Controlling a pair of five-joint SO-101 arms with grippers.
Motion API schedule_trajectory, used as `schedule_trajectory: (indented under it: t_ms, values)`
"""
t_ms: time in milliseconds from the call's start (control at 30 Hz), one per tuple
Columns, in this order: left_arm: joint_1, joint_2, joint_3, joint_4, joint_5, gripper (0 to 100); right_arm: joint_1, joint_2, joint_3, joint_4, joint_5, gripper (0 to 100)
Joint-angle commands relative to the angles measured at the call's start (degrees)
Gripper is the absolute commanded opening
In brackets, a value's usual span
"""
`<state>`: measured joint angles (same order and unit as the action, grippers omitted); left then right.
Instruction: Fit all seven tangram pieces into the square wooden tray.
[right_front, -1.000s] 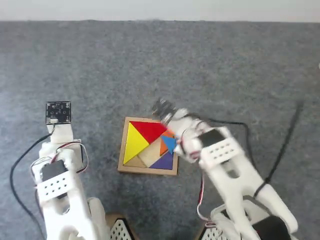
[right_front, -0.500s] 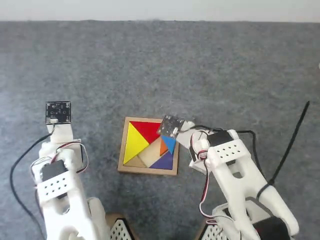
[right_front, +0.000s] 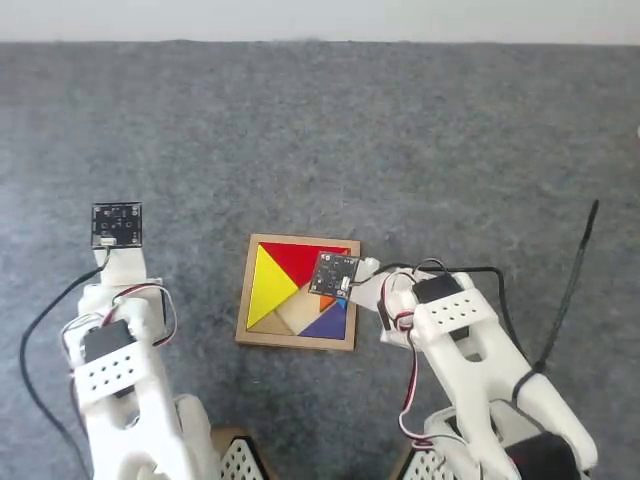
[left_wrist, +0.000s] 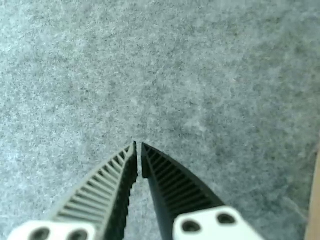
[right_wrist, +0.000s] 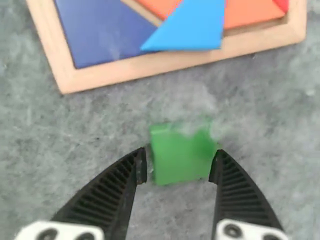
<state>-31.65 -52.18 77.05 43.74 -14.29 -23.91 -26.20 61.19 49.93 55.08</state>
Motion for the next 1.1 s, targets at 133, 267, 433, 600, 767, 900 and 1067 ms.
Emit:
schedule_trajectory:
  t_ms: [133,267,433,600,767,900,1067]
  values:
    - [0.09,0.35,-0.66,-1.05,-0.79,2,-0.04,12.09,-7.91,-0.66,1.41,20.3]
    - [0.09,0.35,-0.66,-1.05,-0.79,2,0.13,14.99,-11.08,1.8,1.41,11.3]
    - [0.09,0.35,-0.66,-1.05,-0.79,2,0.48,15.08,-11.96,1.8,1.14,2.2]
    - [0.09,0.35,-0.66,-1.05,-0.79,2,4.18,15.08,-15.56,2.24,-2.29,1.7]
    - [0.09,0.35,-0.66,-1.05,-0.79,2,4.79,14.99,-18.9,5.85,-5.71,1.6]
    - [0.09,0.35,-0.66,-1.05,-0.79,2,4.62,12.88,-23.65,15.25,-7.38,1.6]
    - [0.09,0.35,-0.57,-1.05,-0.79,2,-1.89,1.19,-24.0,22.73,-9.41,1.6]
